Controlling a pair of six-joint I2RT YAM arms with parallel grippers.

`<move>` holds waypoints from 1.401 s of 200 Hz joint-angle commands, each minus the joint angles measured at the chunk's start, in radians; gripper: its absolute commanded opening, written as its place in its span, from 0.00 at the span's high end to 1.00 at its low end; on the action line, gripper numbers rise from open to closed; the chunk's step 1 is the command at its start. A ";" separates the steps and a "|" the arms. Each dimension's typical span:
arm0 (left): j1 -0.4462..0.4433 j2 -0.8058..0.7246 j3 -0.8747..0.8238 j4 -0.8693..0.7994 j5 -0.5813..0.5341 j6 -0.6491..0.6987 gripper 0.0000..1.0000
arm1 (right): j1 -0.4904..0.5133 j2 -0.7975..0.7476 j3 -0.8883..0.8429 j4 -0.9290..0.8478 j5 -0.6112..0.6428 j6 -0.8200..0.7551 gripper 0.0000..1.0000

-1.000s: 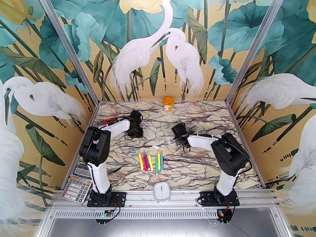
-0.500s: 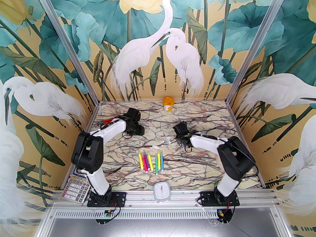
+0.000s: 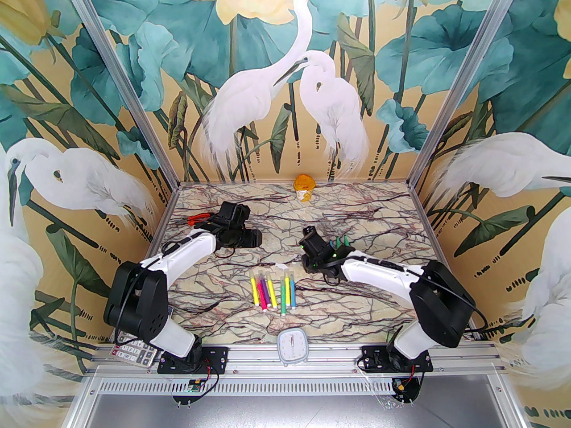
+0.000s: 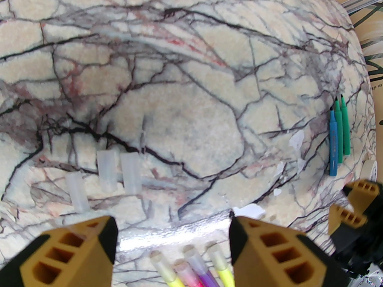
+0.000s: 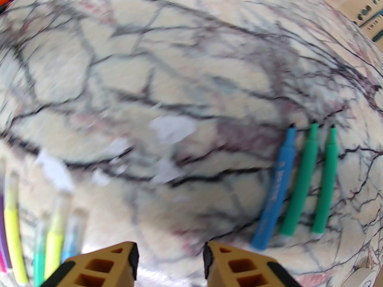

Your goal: Open the pen caps

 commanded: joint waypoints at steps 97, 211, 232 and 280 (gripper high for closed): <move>0.007 -0.106 -0.120 0.196 -0.063 -0.048 0.25 | 0.185 0.110 0.037 -0.079 -0.097 0.190 0.49; 0.009 -0.101 -0.145 0.205 -0.071 -0.028 0.24 | 0.202 0.226 0.111 -0.125 -0.091 0.200 0.57; 0.009 -0.097 -0.146 0.205 -0.068 -0.027 0.24 | 0.203 0.231 0.115 -0.138 -0.078 0.206 0.59; 0.009 -0.114 -0.157 0.211 -0.066 -0.024 0.23 | 0.191 0.255 0.099 -0.154 -0.048 0.211 0.64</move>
